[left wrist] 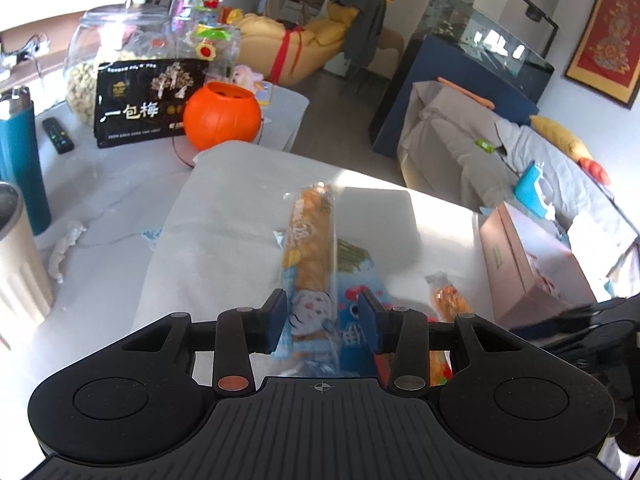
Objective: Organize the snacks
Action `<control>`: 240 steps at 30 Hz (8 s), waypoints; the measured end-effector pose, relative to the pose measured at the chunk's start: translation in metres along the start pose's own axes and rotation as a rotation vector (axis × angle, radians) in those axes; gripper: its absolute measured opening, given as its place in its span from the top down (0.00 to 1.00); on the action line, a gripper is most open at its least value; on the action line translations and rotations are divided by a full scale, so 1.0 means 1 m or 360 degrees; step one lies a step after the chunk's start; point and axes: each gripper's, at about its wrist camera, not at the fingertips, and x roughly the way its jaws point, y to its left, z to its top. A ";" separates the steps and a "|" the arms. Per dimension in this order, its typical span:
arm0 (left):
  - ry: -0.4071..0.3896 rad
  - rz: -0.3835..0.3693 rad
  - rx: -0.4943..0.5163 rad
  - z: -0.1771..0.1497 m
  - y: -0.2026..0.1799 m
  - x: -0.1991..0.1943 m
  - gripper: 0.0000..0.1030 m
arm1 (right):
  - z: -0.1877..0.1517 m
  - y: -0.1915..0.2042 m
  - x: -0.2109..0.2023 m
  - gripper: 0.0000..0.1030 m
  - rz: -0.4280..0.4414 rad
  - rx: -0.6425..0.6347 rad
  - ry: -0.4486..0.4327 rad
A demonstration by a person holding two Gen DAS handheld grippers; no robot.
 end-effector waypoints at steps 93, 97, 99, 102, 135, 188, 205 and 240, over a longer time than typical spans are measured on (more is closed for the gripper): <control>0.0492 -0.0134 0.1024 -0.100 -0.147 -0.006 0.51 | -0.156 -0.071 -0.041 0.00 -0.0281 0.0295 -0.0459; 0.0439 -0.0042 0.0980 -0.091 -0.140 -0.003 0.53 | -0.144 -0.064 -0.051 0.00 -0.0190 0.0215 -0.0532; 0.0414 -0.0025 0.0924 -0.084 -0.135 -0.002 0.56 | -0.132 -0.058 -0.054 0.00 -0.0160 0.0120 -0.0572; 0.0397 -0.0120 0.0838 -0.075 -0.132 -0.006 0.56 | -0.111 -0.050 -0.048 0.00 -0.0144 -0.0060 -0.0592; 0.0277 -0.0265 0.0689 -0.041 -0.113 0.023 0.56 | -0.131 -0.052 -0.030 0.19 -0.0263 0.0189 -0.0410; 0.0465 -0.0231 0.1076 -0.073 -0.158 0.019 0.45 | -0.169 -0.084 -0.037 0.00 -0.0417 0.0378 -0.0515; 0.0567 -0.0330 0.1194 -0.083 -0.166 0.019 0.41 | -0.169 -0.084 -0.037 0.00 -0.0417 0.0376 -0.0516; 0.0193 -0.0178 0.0732 -0.106 -0.157 0.028 0.27 | -0.156 -0.053 -0.049 0.21 -0.0380 0.0182 -0.0381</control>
